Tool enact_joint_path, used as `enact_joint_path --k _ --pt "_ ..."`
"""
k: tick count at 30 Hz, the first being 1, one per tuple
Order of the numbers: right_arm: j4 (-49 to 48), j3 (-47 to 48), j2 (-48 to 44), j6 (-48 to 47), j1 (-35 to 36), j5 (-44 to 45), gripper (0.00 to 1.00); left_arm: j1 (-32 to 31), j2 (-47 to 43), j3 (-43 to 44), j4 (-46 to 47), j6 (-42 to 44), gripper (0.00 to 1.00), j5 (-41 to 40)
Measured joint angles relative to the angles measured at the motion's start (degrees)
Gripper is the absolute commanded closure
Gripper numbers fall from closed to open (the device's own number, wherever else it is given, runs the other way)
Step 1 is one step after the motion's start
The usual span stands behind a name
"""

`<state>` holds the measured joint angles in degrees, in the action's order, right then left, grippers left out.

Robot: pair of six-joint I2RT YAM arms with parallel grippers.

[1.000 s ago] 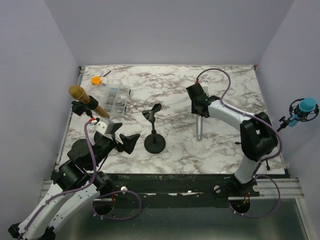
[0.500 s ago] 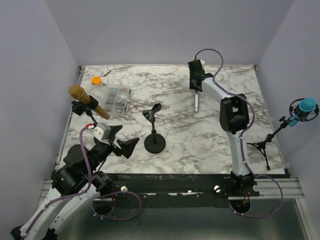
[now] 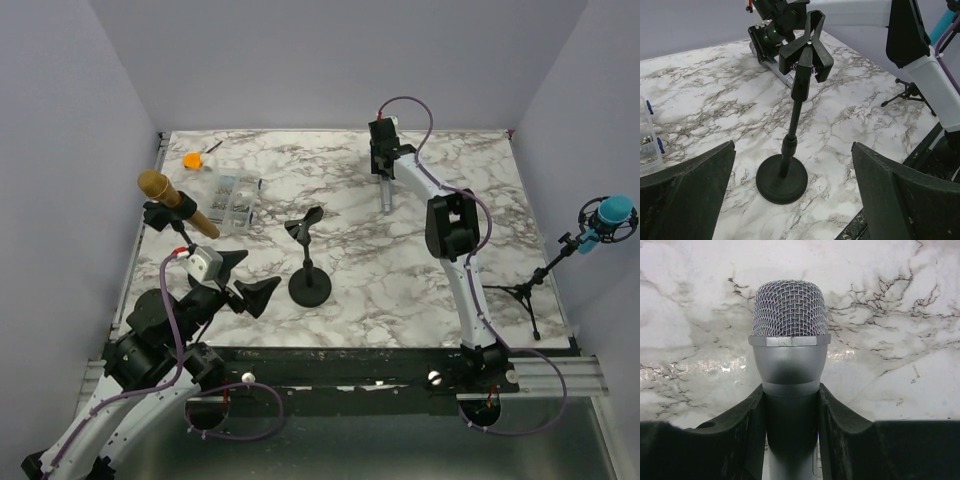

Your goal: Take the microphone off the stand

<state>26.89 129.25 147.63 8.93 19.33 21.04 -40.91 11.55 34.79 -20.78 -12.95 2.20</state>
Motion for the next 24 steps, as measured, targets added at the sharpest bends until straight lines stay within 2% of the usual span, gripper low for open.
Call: enact_joint_path --k 6,11,18,21,24 --pt "-0.1 0.0 0.0 -0.2 0.0 -1.0 0.31 0.0 1.4 0.0 0.1 0.1 0.03 0.1" --pt "1.3 1.2 0.0 -0.4 0.0 -1.6 0.18 0.0 2.2 0.0 0.1 0.3 0.03 0.1" --pt "6.2 3.4 -3.4 0.9 0.0 -3.0 0.08 0.0 3.2 0.0 0.1 0.7 0.04 0.1" --pt "6.9 -0.1 -10.0 2.6 0.0 -3.1 0.07 0.0 3.8 0.0 0.1 0.8 0.04 0.1" --pt "6.8 -7.8 -20.6 5.2 0.0 -3.4 0.06 0.0 4.2 0.0 0.1 0.9 0.04 0.1"
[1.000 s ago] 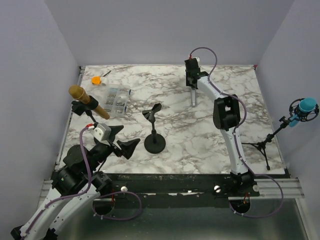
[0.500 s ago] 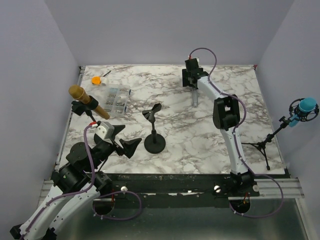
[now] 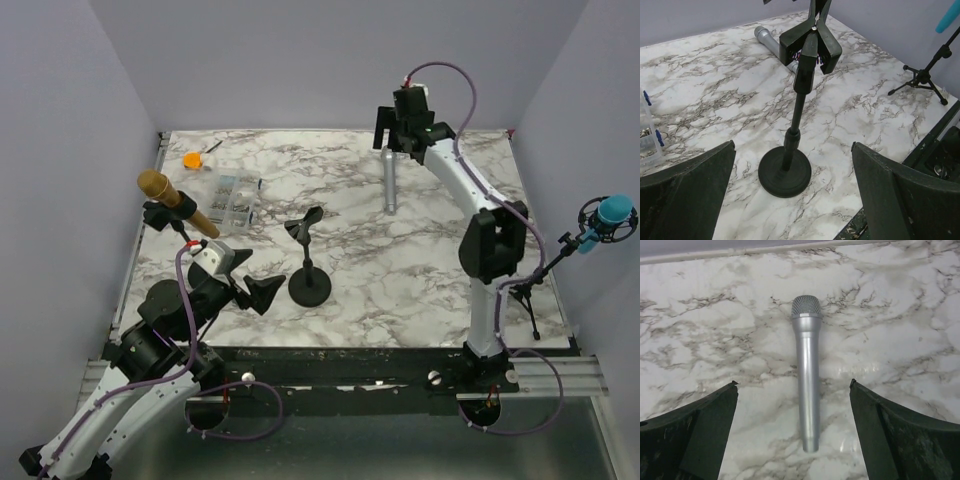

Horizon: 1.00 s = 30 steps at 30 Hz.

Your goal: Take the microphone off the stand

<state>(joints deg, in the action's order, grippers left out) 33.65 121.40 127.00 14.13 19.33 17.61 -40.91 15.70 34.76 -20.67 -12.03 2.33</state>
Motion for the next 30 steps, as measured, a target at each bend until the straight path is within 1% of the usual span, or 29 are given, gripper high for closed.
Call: enact_joint_path --k 2,6,8,12,14,16,18,20,22,25,30 --pt "-1.9 -7.9 -8.4 1.7 0.0 -1.1 0.06 0.0 0.0 0.0 0.0 0.0 0.04 0.0" --pt "-7.3 -29.1 -25.6 5.0 0.6 -3.5 0.05 0.0 0.2 0.0 0.1 0.1 0.04 0.0" --pt "-8.9 -39.6 -31.8 6.5 1.4 -5.1 0.04 0.0 0.5 0.0 0.1 0.1 0.04 0.0" --pt "-10.0 -56.4 -37.5 9.2 4.8 -8.6 0.02 0.0 1.7 0.0 0.3 0.1 0.04 0.1" --pt "-9.9 -63.2 -39.5 10.6 8.5 -9.7 0.02 0.0 2.3 0.0 0.4 0.1 0.04 0.3" --pt "-9.8 -68.8 -42.3 12.2 13.7 -10.7 0.02 0.0 2.7 0.0 0.4 0.1 0.04 0.3" --pt "-10.1 -72.7 -46.0 14.1 18.3 -12.1 0.01 0.0 3.1 0.0 0.4 0.1 0.04 0.4" --pt "-11.3 -75.8 -49.9 16.0 20.4 -13.3 0.01 0.0 3.4 0.0 0.4 0.1 0.04 0.4" --pt "-12.3 -77.7 -52.7 17.5 20.3 -13.7 0.01 0.0 3.6 0.0 0.4 0.1 0.03 0.3" --pt "-13.6 -78.2 -54.0 18.3 20.0 -14.4 0.00 0.0 3.6 0.0 0.4 -0.4 0.02 0.0" --pt "-13.7 -75.1 -54.0 17.4 20.0 -15.0 0.00 0.0 5.0 2.7 -3.3 -1.7 0.02 -1.9"
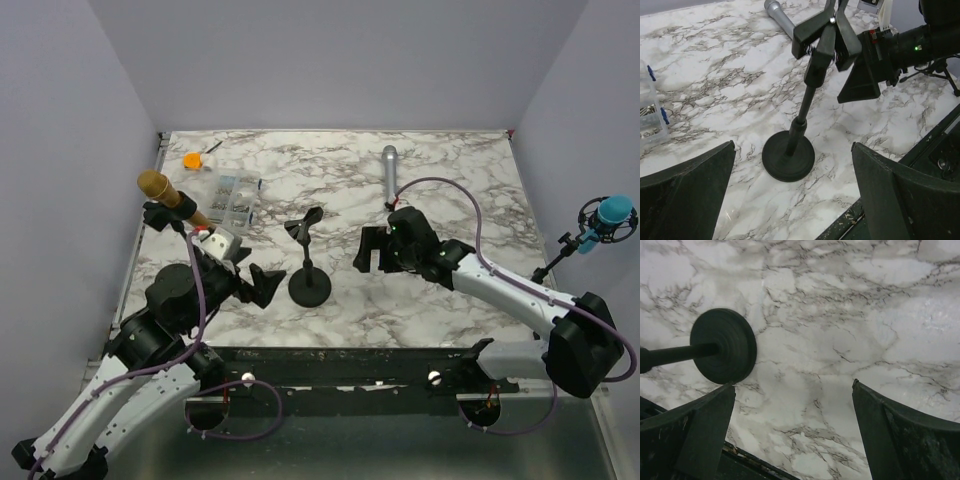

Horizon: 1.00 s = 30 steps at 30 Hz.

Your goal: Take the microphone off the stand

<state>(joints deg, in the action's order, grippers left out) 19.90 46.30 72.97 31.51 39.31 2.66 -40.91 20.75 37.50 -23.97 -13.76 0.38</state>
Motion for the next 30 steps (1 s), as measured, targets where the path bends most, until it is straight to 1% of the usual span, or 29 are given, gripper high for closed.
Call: enact_joint_path --k 3,7,8,12,15,18,22,26,30 --pt "-0.4 2.3 -0.7 -1.0 0.0 -0.2 0.00 0.0 4.9 8.4 -6.0 -1.1 0.02 -2.6" --pt "-0.9 2.8 -3.5 -1.8 0.0 -0.9 0.00 0.0 9.1 19.0 -10.4 -2.8 0.01 -6.4" --pt "-1.0 2.8 -4.1 -2.0 0.0 -1.2 0.00 0.0 9.3 19.8 -10.7 -3.1 0.02 -7.1" --pt "-1.7 2.9 -6.8 -2.5 0.0 -4.4 0.00 0.0 13.3 30.4 -16.2 -3.9 0.02 -9.0" --pt "-4.0 3.0 -10.0 -1.9 0.0 -8.7 0.00 0.0 16.8 34.7 -17.3 -5.3 0.02 -8.5" --pt "-8.4 4.4 -12.2 2.1 0.0 -15.5 0.00 0.0 19.3 34.9 -17.2 -9.0 0.02 -5.1" --pt "-18.9 6.6 -11.2 11.1 0.0 -24.5 0.00 0.0 20.6 30.1 -13.9 -14.8 0.02 1.7" --pt "-24.5 10.5 -6.7 18.7 0.0 -28.0 0.00 0.0 21.3 27.0 -12.2 -18.4 0.02 4.2" --pt "-26.4 13.5 -2.1 22.2 0.1 -30.1 0.01 0.0 21.2 26.6 -11.8 -19.6 0.01 4.5"
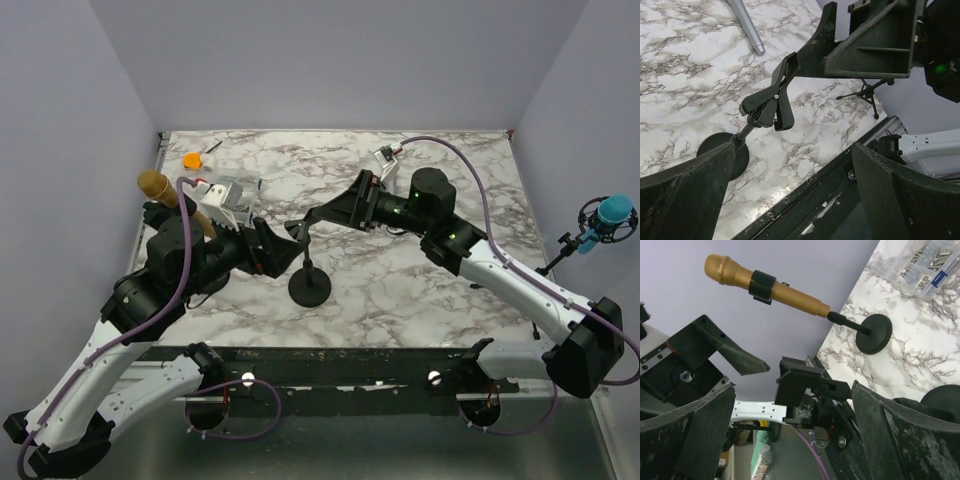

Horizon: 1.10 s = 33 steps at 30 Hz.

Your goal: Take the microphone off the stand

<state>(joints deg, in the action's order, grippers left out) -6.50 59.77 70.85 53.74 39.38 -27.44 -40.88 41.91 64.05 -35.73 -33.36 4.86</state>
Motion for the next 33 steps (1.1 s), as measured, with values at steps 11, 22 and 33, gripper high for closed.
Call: enact_joint_path --k 11,22,33 --pt "-1.1 1.2 5.8 2.7 1.7 -1.9 0.27 0.0 -6.5 -2.4 0.7 -0.3 0.01 -1.9" --pt "-2.0 2.2 8.9 3.9 2.3 -2.6 0.28 0.0 -5.9 -4.2 1.0 -0.6 0.01 -1.9" --pt "-2.9 2.6 9.7 4.7 3.4 -2.6 0.45 0.0 -6.7 -4.5 0.9 -0.6 0.01 -2.6"
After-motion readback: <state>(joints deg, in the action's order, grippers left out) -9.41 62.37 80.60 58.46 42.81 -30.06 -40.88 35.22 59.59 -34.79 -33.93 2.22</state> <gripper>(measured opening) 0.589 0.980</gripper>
